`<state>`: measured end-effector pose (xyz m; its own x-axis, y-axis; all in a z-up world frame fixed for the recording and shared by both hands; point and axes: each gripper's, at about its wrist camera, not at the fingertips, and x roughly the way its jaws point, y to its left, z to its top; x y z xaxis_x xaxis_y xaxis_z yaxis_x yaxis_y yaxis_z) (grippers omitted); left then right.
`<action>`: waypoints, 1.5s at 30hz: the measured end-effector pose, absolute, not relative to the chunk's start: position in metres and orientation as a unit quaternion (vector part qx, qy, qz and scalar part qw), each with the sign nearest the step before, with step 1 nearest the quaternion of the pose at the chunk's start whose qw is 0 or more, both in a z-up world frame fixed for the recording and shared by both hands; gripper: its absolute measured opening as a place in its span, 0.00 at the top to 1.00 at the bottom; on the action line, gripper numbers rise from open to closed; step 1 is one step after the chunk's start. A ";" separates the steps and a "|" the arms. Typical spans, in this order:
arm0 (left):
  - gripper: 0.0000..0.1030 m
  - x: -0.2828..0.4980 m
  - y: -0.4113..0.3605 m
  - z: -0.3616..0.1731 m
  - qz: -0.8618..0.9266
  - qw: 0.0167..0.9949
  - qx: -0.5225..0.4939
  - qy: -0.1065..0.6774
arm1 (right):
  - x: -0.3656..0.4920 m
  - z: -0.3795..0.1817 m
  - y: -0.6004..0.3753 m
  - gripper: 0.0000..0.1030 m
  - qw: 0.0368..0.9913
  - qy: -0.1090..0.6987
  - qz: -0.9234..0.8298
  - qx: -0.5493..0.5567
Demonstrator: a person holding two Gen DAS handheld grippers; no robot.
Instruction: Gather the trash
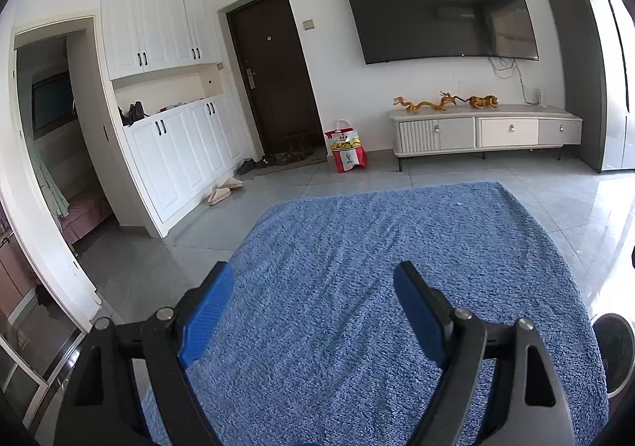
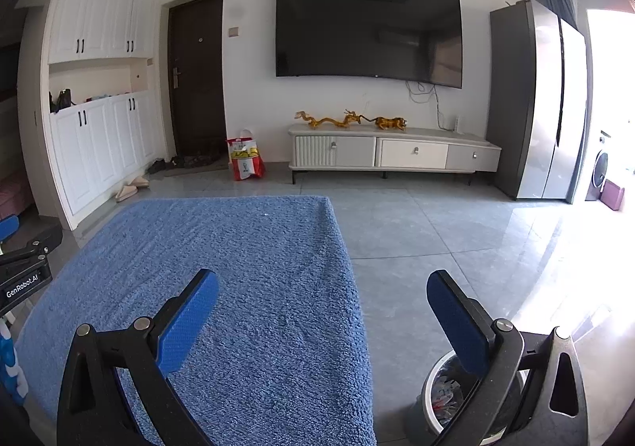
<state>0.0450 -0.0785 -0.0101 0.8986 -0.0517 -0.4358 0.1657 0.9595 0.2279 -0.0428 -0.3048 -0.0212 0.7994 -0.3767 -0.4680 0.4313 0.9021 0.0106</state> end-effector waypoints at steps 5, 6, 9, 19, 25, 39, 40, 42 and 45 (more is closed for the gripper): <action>0.20 0.044 -0.076 -0.009 -0.055 0.966 0.128 0.217 | -0.044 -0.021 -0.303 0.00 0.947 0.231 -0.214 0.060; 0.20 0.044 -0.076 -0.010 -0.055 0.966 0.127 0.217 | -0.045 -0.022 -0.302 0.00 0.947 0.231 -0.213 0.061; 0.20 0.043 -0.075 -0.011 -0.056 0.966 0.126 0.219 | -0.047 -0.023 -0.301 0.00 0.947 0.232 -0.215 0.058; 0.20 0.042 -0.070 -0.008 -0.061 0.966 0.124 0.217 | -0.048 -0.019 -0.303 0.00 0.946 0.228 -0.221 0.060; 0.20 0.042 -0.066 -0.005 -0.060 0.967 0.119 0.215 | -0.045 -0.016 -0.302 0.00 0.947 0.226 -0.220 0.054; 0.20 0.045 -0.062 -0.005 -0.060 0.968 0.119 0.215 | -0.039 -0.012 -0.296 0.00 0.951 0.220 -0.214 0.050; 0.20 0.045 -0.062 -0.005 -0.061 0.968 0.118 0.214 | -0.039 -0.012 -0.297 0.00 0.951 0.219 -0.213 0.051; 0.20 0.045 -0.061 -0.005 -0.060 0.968 0.118 0.213 | -0.038 -0.012 -0.297 0.00 0.951 0.218 -0.213 0.052; 0.20 0.045 -0.060 -0.005 -0.058 0.969 0.117 0.212 | -0.040 -0.013 -0.297 0.00 0.951 0.217 -0.212 0.053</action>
<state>0.0453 -0.0596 -0.0046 0.9035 -0.0626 -0.4240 0.1614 0.9661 0.2013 -0.0400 -0.2972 -0.0133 0.8153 -0.3811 -0.4359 0.4271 0.9042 0.0085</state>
